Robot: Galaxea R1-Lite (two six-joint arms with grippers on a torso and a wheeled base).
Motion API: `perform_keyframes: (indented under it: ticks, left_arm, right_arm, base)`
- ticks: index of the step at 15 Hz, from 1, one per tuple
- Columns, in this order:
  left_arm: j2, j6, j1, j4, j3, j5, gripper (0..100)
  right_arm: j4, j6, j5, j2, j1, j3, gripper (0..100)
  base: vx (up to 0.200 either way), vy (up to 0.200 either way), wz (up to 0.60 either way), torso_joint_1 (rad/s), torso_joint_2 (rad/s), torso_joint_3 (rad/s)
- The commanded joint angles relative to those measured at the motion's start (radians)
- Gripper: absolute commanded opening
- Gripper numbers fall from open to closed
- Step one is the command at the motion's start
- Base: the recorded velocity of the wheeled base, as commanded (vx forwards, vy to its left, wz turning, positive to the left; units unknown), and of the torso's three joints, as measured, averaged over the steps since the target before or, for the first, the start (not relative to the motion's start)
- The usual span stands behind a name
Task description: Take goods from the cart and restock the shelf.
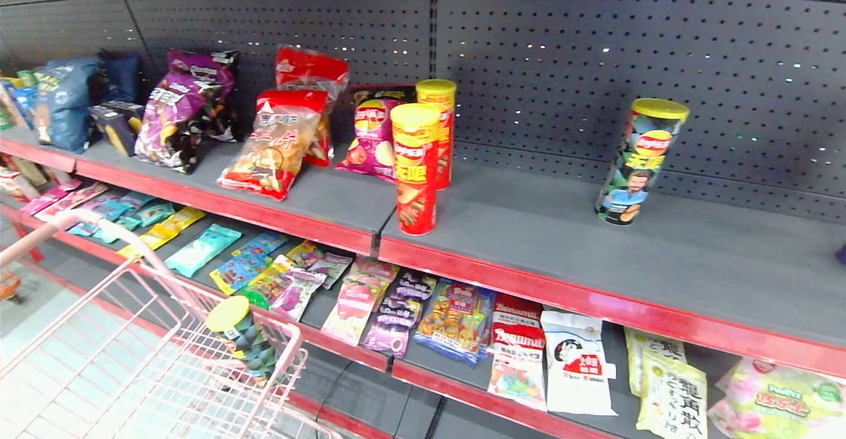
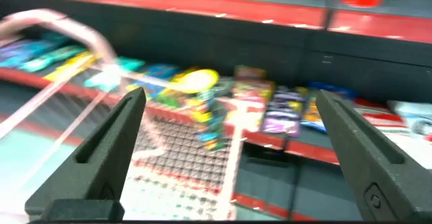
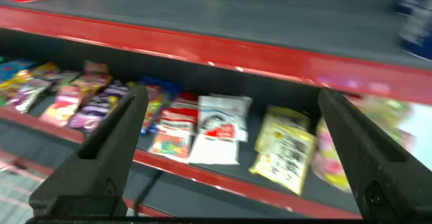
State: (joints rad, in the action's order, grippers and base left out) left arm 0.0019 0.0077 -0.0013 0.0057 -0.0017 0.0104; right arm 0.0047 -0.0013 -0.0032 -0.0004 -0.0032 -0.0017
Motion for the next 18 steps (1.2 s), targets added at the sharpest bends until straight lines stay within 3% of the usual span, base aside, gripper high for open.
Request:
perform_keyframes:
  ticks: [1, 5, 12, 18]
  left_arm:
    - [0.0, 0.0, 0.0, 0.0, 0.0, 0.0, 100]
    - [0.0, 0.0, 0.0, -0.001, 0.0, 0.0, 100]
    - [0.0, 0.0, 0.0, 0.0, 0.0, 0.0, 100]
    - [0.0, 0.0, 0.0, 0.0, 0.0, 0.0, 100]
  right_arm:
    - [0.0, 0.0, 0.0, 0.0, 0.0, 0.0, 100]
    - [0.0, 0.001, 0.0, 0.0, 0.0, 0.0, 100]
    - [0.0, 0.006, 0.0, 0.0, 0.0, 0.0, 100]
    - [0.0, 0.006, 0.0, 0.0, 0.0, 0.0, 100]
  base:
    - [0.0, 0.0, 0.6, 0.007, 0.0, -0.007]
    - [0.0, 0.0, 0.6, 0.002, 0.0, 0.002]
    - [0.0, 0.0, 0.0, -0.007, 0.01, 0.009]
    - [0.0, 0.0, 0.0, -0.145, 0.34, 0.195]
